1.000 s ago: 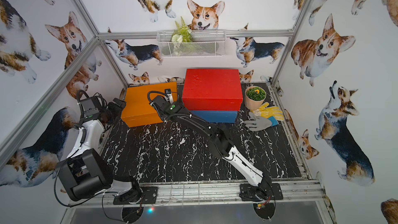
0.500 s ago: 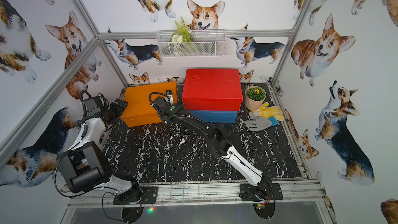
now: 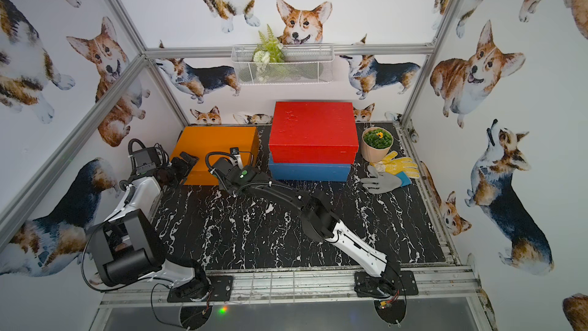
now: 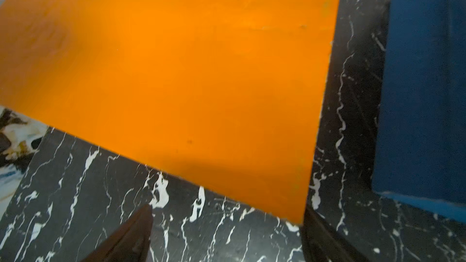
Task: Stack the shoeboxes
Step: Adjust the shoebox at the corner of the board, then move the shoebox to the center of the board.
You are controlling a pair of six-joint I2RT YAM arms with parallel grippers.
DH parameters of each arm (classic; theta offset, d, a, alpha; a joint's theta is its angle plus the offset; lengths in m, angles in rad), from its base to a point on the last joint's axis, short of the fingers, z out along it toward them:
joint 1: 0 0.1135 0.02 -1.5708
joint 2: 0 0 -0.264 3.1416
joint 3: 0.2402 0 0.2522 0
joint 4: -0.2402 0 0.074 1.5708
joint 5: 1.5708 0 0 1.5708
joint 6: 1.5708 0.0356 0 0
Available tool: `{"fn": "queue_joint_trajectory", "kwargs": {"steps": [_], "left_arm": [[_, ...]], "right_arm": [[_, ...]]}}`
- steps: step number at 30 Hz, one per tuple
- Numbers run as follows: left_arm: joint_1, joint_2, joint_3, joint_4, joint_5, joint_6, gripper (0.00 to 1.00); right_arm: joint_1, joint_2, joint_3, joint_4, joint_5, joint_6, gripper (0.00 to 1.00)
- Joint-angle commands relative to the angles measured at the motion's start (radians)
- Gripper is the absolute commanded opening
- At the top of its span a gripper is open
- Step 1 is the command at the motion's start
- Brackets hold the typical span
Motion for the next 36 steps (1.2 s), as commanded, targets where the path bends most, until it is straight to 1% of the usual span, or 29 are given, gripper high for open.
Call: {"fn": "queue_joint_trajectory", "kwargs": {"steps": [1,3,4,7,9,15,19,23,25,27,31,36], "left_arm": [[-0.001,-0.065,0.035,-0.012,-0.124,0.041,1.0],[-0.002,-0.068,0.09,0.005,-0.232,0.06,1.0],[-0.001,-0.054,0.106,0.05,-0.264,0.059,1.0],[-0.012,0.02,0.199,0.084,-0.275,0.073,1.0],[-0.024,0.084,0.264,0.088,-0.289,0.1,1.0],[-0.028,0.29,0.441,0.002,-0.336,0.179,1.0],[-0.028,0.347,0.497,-0.006,-0.373,0.217,1.0],[-0.032,0.409,0.542,-0.016,-0.347,0.236,1.0],[-0.039,0.445,0.566,-0.047,-0.37,0.247,0.99],[-0.04,0.472,0.574,-0.055,-0.385,0.246,0.99],[-0.044,0.52,0.592,-0.081,-0.35,0.232,0.98],[-0.079,0.511,0.559,-0.125,-0.356,0.23,0.98]], "right_arm": [[-0.001,-0.046,-0.043,0.008,0.009,0.005,0.9],[-0.002,-0.062,-0.047,0.007,0.031,-0.004,0.9],[-0.003,-0.07,-0.047,0.006,0.042,-0.01,0.9],[-0.008,-0.092,-0.054,0.012,0.062,-0.018,0.93],[-0.018,-0.101,-0.066,0.028,0.051,-0.015,0.94],[-0.056,-0.07,-0.036,0.055,0.015,0.001,0.96],[-0.072,-0.041,-0.014,0.07,-0.015,0.001,0.97],[-0.09,-0.009,0.002,0.1,-0.065,0.014,0.98],[-0.094,0.016,0.032,0.099,-0.086,0.021,0.98],[-0.094,0.037,0.062,0.089,-0.095,0.024,0.98],[-0.094,0.047,0.061,0.098,-0.103,0.035,0.98],[-0.092,0.046,0.05,0.106,-0.132,0.046,0.97]]}}
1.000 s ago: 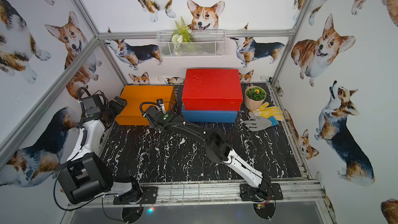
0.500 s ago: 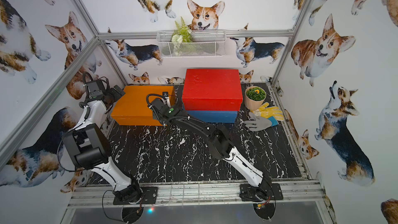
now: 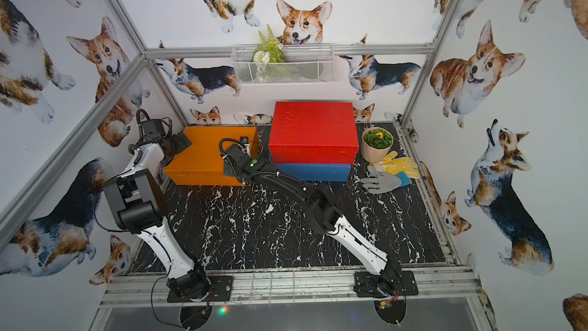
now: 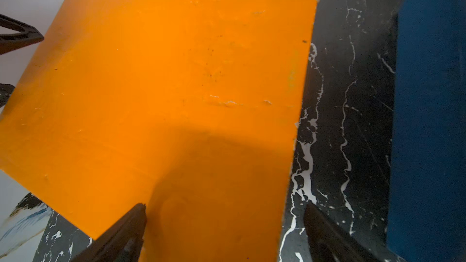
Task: Stack the shoeboxes
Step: Move the shoebox to the center of the board.
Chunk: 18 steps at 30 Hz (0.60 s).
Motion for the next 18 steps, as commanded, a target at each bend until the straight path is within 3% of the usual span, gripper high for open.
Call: {"fn": "queue_joint_trajectory", "kwargs": {"steps": [1,5,10,18], "left_arm": [[-0.027,-0.02,-0.02,-0.083,0.002,-0.004,0.98],[-0.056,-0.106,-0.111,-0.134,-0.018,-0.019,0.97],[-0.055,-0.278,-0.349,-0.122,-0.038,-0.049,0.97],[-0.057,-0.6,-0.648,-0.092,0.01,-0.069,0.98]], "right_arm": [[0.008,0.004,-0.006,0.004,-0.033,0.027,0.97],[0.031,-0.023,-0.045,0.009,-0.033,0.021,0.96],[0.074,-0.091,-0.158,0.038,-0.016,0.023,0.95],[0.128,-0.299,-0.535,0.185,0.01,0.062,0.95]]}}
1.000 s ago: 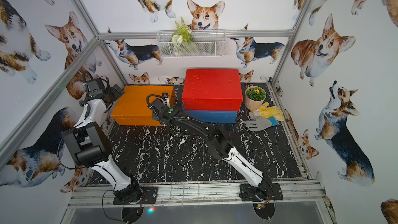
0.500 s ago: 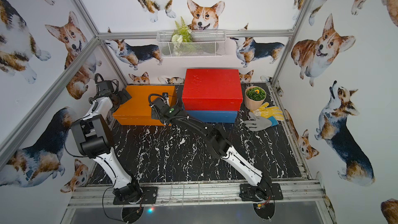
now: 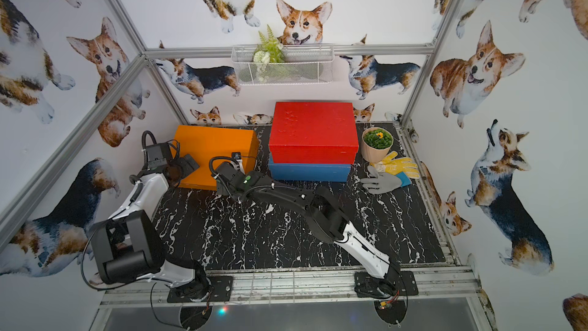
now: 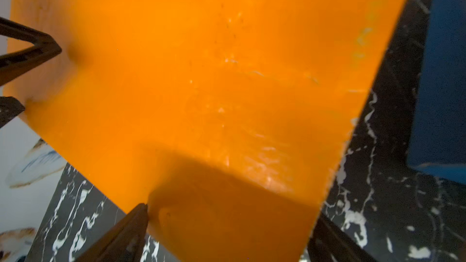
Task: Stack the shoeboxes
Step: Move the shoebox to the center of the board.
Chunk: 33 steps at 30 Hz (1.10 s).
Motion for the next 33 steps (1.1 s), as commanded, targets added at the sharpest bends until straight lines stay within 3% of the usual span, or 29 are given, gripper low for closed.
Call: {"fn": "queue_joint_trajectory", "kwargs": {"steps": [1,5,11,18,23,28,33], "left_arm": [[-0.003,-0.11,-0.059,-0.136,0.057,-0.03,0.98],[-0.004,-0.246,-0.054,-0.107,0.029,-0.042,1.0],[-0.003,-0.18,0.147,-0.16,-0.005,-0.036,1.0],[-0.002,0.091,0.339,-0.058,-0.069,-0.015,1.0],[0.0,0.357,0.601,-0.143,-0.108,0.008,0.99],[-0.002,0.528,0.811,-0.233,-0.144,0.059,0.99],[-0.002,0.647,0.914,-0.269,-0.121,0.085,0.99]], "right_arm": [[0.013,-0.089,-0.141,0.076,0.009,0.035,0.95],[0.016,-0.141,-0.194,0.093,0.019,0.032,0.95],[0.008,-0.165,-0.149,0.062,0.05,0.003,0.97],[-0.031,-0.089,0.016,-0.033,0.063,-0.01,1.0],[-0.065,-0.02,0.105,-0.065,0.042,-0.007,1.0],[-0.093,0.042,0.163,-0.081,0.001,-0.005,1.0],[-0.112,0.085,0.188,-0.07,-0.042,0.001,1.0]]}}
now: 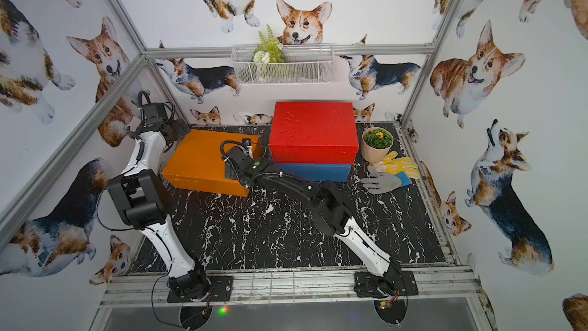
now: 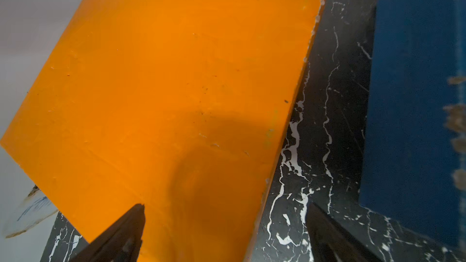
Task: Stack the shoeboxes
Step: Move the shoebox to the center of the board.
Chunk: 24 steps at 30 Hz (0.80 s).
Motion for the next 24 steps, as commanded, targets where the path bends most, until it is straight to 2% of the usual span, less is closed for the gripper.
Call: {"fn": "queue_joint_trajectory", "kwargs": {"steps": [1,5,11,15,24], "left_arm": [[0.002,0.066,0.041,-0.072,0.01,0.032,0.99],[-0.001,0.122,0.058,-0.1,0.02,0.032,0.98],[-0.008,0.125,0.013,-0.138,0.047,0.001,0.97],[-0.034,0.048,-0.12,-0.132,0.026,-0.018,0.97],[-0.039,-0.176,-0.493,-0.056,0.065,-0.08,0.96]], "right_arm": [[-0.009,0.028,0.03,-0.018,-0.045,0.012,1.0],[-0.014,0.041,0.038,-0.009,-0.06,0.013,1.0],[-0.015,0.045,0.019,0.01,-0.093,0.029,1.0],[-0.003,0.027,-0.022,0.035,-0.111,0.035,1.0],[0.048,-0.091,-0.205,0.111,-0.096,0.052,1.0]]}}
